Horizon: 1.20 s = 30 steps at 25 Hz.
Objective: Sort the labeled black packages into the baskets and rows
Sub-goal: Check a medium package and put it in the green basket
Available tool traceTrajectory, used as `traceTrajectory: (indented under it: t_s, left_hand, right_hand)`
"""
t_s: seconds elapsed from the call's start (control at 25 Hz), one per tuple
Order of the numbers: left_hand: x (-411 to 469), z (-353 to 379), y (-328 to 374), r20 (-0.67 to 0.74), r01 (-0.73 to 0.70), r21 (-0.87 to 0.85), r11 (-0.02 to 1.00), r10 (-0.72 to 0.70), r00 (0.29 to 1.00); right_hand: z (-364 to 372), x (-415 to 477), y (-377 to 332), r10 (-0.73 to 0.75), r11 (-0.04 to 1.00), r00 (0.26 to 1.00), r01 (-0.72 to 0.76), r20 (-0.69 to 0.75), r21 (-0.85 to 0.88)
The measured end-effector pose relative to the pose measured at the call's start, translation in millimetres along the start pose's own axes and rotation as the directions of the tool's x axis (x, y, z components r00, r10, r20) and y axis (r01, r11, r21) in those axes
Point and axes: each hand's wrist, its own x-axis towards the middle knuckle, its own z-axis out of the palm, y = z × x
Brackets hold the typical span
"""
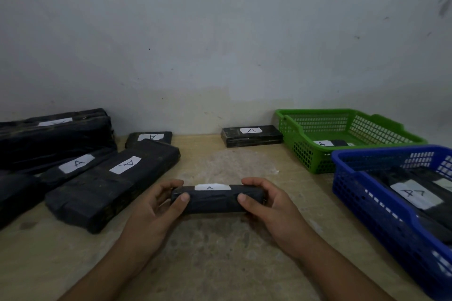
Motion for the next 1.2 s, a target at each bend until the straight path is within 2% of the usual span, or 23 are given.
traceTrajectory:
  t_s: [0.2,0.28,0.44,0.56,0.64,0.76,0.92,1.08,1.2]
  left_hand:
    - [-0.9,-4.0,-2.7,0.102,0.075,-0.055,0.996,-0.069,0.992]
    - [-0.7,-2.5,-2.2,0.061,0.059,0.009,0.998,-0.059,0.996]
    - [-0.6,1.0,-0.5,0.017,0.018,0.103,0.994,-0.020,1.000]
    - [-5.3,2.0,0.1,0.089,-0.035,0.271,0.962,0.011,0.996]
    - [-10.4,2.6,2.3,0.175,-0.080,0.347,0.934,0.019,0.984]
    - [-16.2,5.0,11.9,0.221,-0.136,0.427,0.894,0.042,0.974]
    - [-17.6,10.4,21.1,0.193,-0.156,0.416,0.896,0.080,0.978]
    - [-15.3,13.1,13.8,0.165,-0.119,0.468,0.876,0.046,0.985]
    - [-20.9,25.9,15.4,0.055,-0.103,0.441,0.892,0.088,0.995]
  right_hand:
    - [-1.2,3.7,1.0,0.014,1.000,0.999,-0.014,-0.041,0.008]
    - [-0.6,3.6,2.6,0.037,0.998,0.999,-0.037,-0.012,0.047]
    - [0.5,1.3,2.0,0.036,0.999,0.999,-0.036,0.022,0.013]
    - [-0.5,-0.2,-1.8,0.021,1.000,0.999,-0.021,-0.035,0.009]
    - [0.1,-0.5,-3.4,0.008,1.000,0.998,-0.007,-0.056,0.026]
    - [4.8,-3.3,-5.2,-0.016,0.999,0.999,0.017,-0.045,0.035]
    - [7.5,-7.6,-8.3,-0.015,0.999,0.999,0.014,0.028,0.038]
    - [3.5,-11.7,-12.9,-0.015,0.999,1.000,0.015,0.019,0.035]
    - [2.6,-17.5,-13.7,0.036,0.996,0.999,-0.035,-0.012,0.084]
